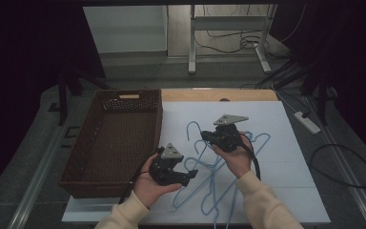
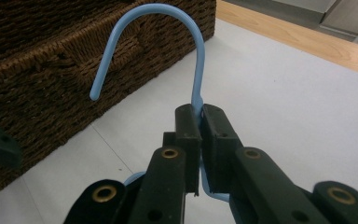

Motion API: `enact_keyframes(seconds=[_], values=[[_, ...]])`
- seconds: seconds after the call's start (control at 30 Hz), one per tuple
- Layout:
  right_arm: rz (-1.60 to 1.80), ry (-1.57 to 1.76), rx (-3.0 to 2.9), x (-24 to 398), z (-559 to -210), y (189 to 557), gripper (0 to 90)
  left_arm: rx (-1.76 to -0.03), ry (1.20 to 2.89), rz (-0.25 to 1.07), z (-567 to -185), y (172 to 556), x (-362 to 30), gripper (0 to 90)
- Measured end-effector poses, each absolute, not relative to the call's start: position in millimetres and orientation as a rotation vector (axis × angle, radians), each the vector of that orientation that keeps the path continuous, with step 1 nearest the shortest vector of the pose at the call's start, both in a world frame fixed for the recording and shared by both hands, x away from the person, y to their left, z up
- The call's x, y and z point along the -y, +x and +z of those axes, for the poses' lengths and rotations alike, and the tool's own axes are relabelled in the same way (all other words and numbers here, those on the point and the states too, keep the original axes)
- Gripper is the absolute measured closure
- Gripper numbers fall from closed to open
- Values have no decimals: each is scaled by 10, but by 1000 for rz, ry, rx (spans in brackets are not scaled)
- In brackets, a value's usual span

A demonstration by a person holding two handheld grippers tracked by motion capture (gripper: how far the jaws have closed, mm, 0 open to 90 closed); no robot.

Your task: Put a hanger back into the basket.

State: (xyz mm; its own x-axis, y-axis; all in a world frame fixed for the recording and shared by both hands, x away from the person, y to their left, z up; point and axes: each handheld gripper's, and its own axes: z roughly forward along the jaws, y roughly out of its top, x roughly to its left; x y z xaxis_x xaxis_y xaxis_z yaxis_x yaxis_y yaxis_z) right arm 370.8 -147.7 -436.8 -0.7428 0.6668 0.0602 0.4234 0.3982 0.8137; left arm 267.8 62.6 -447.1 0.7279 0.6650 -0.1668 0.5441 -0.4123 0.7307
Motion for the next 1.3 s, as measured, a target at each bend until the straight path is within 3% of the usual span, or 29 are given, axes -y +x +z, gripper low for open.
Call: enact_keyframes(seconds=[0.63,0.73,0.77,0.8,0.83,1.07,1.23,1.3], values=[[1316,937,-2361,1562,-4332,3599,859,-971,2185,209,-4743,2811,-208,340],[1330,933,-2360,1579,-4327,3574,859,-987,2181,205,-4781,2852,-206,451],[1330,933,-2360,1579,-4327,3574,859,-995,2177,199,-4795,2864,-203,451],[1340,928,-2357,1589,-4321,3562,858,-996,2177,191,-4806,2881,-209,527],[1340,928,-2357,1589,-4321,3562,858,-998,2172,182,-4813,2890,-214,527],[1376,930,-2349,1629,-4293,3533,857,-1014,2110,145,-4810,2905,-264,803],[1429,930,-2315,1712,-4249,3484,846,-1010,2043,147,-4770,2895,-318,857],[1461,920,-2300,1771,-4220,3446,786,-1009,2023,131,-4756,2896,-331,858]])
